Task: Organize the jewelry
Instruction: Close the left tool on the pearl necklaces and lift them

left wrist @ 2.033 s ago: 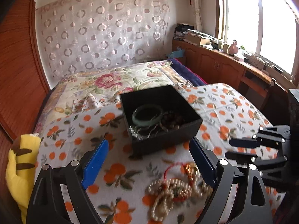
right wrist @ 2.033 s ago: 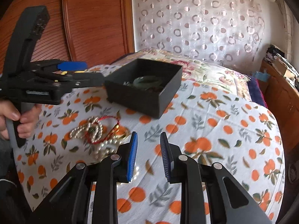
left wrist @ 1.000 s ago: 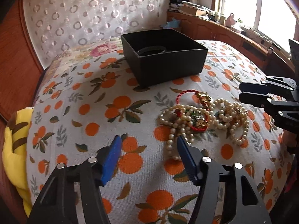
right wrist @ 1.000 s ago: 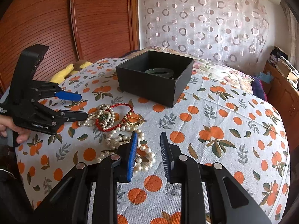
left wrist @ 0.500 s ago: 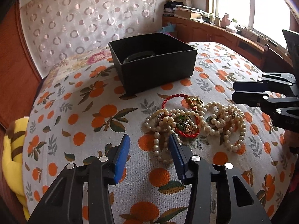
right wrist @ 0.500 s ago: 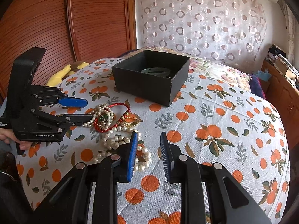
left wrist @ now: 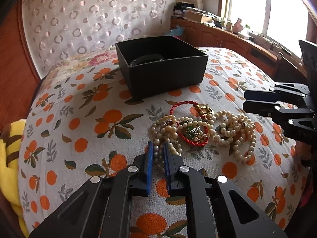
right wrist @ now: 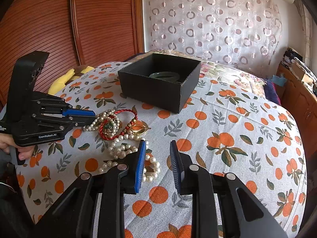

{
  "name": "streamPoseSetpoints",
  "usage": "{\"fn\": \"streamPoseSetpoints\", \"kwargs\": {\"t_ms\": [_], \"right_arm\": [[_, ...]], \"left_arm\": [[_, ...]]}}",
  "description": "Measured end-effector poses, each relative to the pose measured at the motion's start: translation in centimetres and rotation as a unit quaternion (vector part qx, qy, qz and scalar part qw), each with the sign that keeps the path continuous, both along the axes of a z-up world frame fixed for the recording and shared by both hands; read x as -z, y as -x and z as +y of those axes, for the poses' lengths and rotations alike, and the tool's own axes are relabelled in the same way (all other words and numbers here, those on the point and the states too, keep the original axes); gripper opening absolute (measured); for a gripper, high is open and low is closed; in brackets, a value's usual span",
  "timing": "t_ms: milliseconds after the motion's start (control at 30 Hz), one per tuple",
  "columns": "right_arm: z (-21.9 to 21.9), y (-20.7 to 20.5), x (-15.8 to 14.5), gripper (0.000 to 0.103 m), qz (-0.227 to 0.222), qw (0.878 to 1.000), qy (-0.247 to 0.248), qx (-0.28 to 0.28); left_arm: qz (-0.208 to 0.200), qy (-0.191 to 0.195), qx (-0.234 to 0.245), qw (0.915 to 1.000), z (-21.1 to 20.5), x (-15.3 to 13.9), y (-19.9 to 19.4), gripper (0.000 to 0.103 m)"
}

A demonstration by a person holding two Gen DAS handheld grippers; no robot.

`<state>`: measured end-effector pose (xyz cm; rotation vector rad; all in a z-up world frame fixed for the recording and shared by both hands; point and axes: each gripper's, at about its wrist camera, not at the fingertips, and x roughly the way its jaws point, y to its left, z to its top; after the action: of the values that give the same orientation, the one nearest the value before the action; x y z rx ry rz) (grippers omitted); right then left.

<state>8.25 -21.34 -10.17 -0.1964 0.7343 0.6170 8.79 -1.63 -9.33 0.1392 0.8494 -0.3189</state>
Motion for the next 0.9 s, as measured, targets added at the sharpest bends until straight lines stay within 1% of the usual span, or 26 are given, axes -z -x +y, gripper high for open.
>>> {"fn": "streamPoseSetpoints", "kwargs": {"t_ms": [33,100,167,233,300,433,500,533,600,667,733,800,833,867,900], "right_arm": [[0.1,0.0,0.0,0.027,0.000,1.000,0.000,0.000],[0.0,0.0,0.0,0.027,0.000,1.000,0.001,0.000],[0.0,0.0,0.0,0.027,0.000,1.000,0.001,0.000],[0.0,0.0,0.0,0.027,0.000,1.000,0.001,0.000],[0.1,0.0,0.0,0.027,0.000,1.000,0.001,0.000],[0.0,0.0,0.0,0.027,0.000,1.000,0.001,0.000],[0.1,0.0,0.0,0.027,0.000,1.000,0.000,0.000],[0.0,0.0,0.0,0.027,0.000,1.000,0.000,0.000],[0.1,0.0,0.0,0.027,0.000,1.000,0.001,0.000],[0.1,0.0,0.0,0.027,0.000,1.000,0.001,0.000],[0.0,0.0,0.0,0.027,0.000,1.000,0.001,0.000],[0.0,0.0,0.0,0.027,0.000,1.000,0.001,0.001],[0.0,0.0,0.0,0.027,0.000,1.000,0.001,0.000],[0.0,0.0,0.0,0.027,0.000,1.000,0.001,0.001],[0.1,0.0,0.0,0.027,0.000,1.000,0.001,0.001]], "left_arm": [[-0.008,0.005,-0.004,0.9999,0.1,-0.3,0.2,0.000],[-0.017,0.027,-0.010,0.9994,0.6,-1.4,0.6,0.000],[-0.031,0.035,-0.010,0.9989,0.8,-2.5,1.1,0.000],[-0.043,0.031,-0.005,0.9986,0.7,-3.3,1.5,0.000],[-0.044,0.023,-0.002,0.9988,0.4,-3.6,1.6,0.000],[-0.027,0.000,-0.006,0.9996,0.2,-2.6,0.8,0.000],[-0.010,-0.004,-0.008,0.9999,0.4,-1.7,0.2,0.008],[-0.006,-0.004,-0.010,0.9999,0.5,-1.3,-0.2,0.017],[0.001,-0.006,-0.015,0.9999,0.8,-0.8,-0.5,0.024],[0.007,-0.001,-0.014,0.9999,1.0,-0.5,-0.7,0.024],[0.005,-0.006,-0.013,0.9999,1.0,-0.4,-0.7,0.024],[0.003,-0.016,-0.016,0.9997,0.9,-0.3,-0.9,0.021],[0.009,-0.021,-0.015,0.9996,0.8,-0.2,-1.1,0.017],[0.011,-0.025,-0.013,0.9995,0.7,0.0,-1.3,0.017],[0.003,-0.032,-0.008,0.9994,0.5,0.0,-1.3,0.017]]}}
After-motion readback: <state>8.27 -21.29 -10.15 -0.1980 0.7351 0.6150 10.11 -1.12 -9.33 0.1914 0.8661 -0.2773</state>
